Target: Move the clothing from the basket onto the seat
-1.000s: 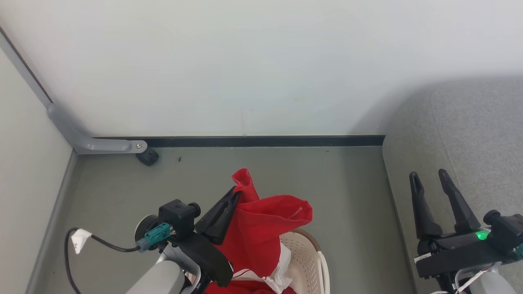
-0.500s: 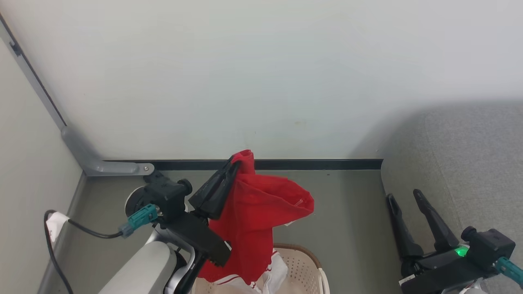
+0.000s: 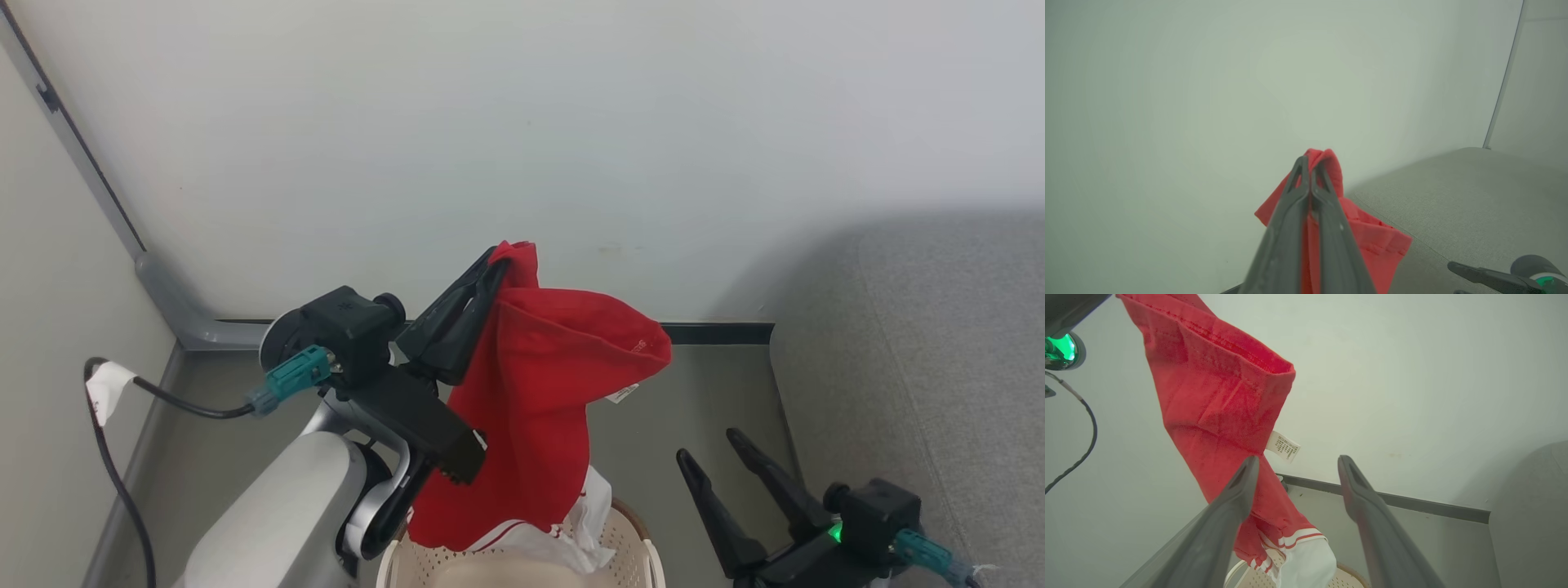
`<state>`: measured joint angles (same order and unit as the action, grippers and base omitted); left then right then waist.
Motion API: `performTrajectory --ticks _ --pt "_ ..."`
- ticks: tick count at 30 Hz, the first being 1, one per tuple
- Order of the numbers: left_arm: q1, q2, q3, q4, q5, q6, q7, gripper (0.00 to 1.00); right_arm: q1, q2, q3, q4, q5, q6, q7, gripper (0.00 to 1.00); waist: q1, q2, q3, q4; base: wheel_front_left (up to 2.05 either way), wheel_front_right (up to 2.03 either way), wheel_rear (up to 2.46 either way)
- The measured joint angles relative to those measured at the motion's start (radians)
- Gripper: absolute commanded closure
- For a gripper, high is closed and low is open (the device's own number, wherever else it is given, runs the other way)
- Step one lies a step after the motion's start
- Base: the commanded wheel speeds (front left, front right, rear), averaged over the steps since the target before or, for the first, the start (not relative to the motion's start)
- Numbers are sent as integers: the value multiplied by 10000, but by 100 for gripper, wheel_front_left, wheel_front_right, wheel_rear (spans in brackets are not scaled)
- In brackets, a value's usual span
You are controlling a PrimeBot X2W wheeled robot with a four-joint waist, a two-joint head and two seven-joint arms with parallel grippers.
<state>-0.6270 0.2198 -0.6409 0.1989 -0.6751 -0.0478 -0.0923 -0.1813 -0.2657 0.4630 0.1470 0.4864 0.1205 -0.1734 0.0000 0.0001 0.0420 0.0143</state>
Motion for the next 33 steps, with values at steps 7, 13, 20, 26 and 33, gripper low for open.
performTrajectory --ticks 7,13,20,26,33 --pt "-451 -443 -270 -159 -88 36 433 100 -518 203 945 600 -136 29 416 0 0 0 87 253 0 0 0" --pt "-701 -723 -504 -144 -90 27 746 100 -1486 288 1845 1402 -144 29 686 0 0 0 146 558 0 0 0" --pt "-995 -1114 -731 -151 -123 -54 986 100 -2065 324 2293 2554 199 29 905 0 0 0 157 924 0 0 0" --pt "-1090 -1198 -794 -176 -182 -52 1127 100 -2444 443 2717 3239 683 29 932 0 0 0 155 1242 0 0 0" --pt "-1088 -1273 -966 -272 -194 -52 1275 100 -3246 836 3191 4040 963 31 894 0 1 0 152 1523 0 0 0"
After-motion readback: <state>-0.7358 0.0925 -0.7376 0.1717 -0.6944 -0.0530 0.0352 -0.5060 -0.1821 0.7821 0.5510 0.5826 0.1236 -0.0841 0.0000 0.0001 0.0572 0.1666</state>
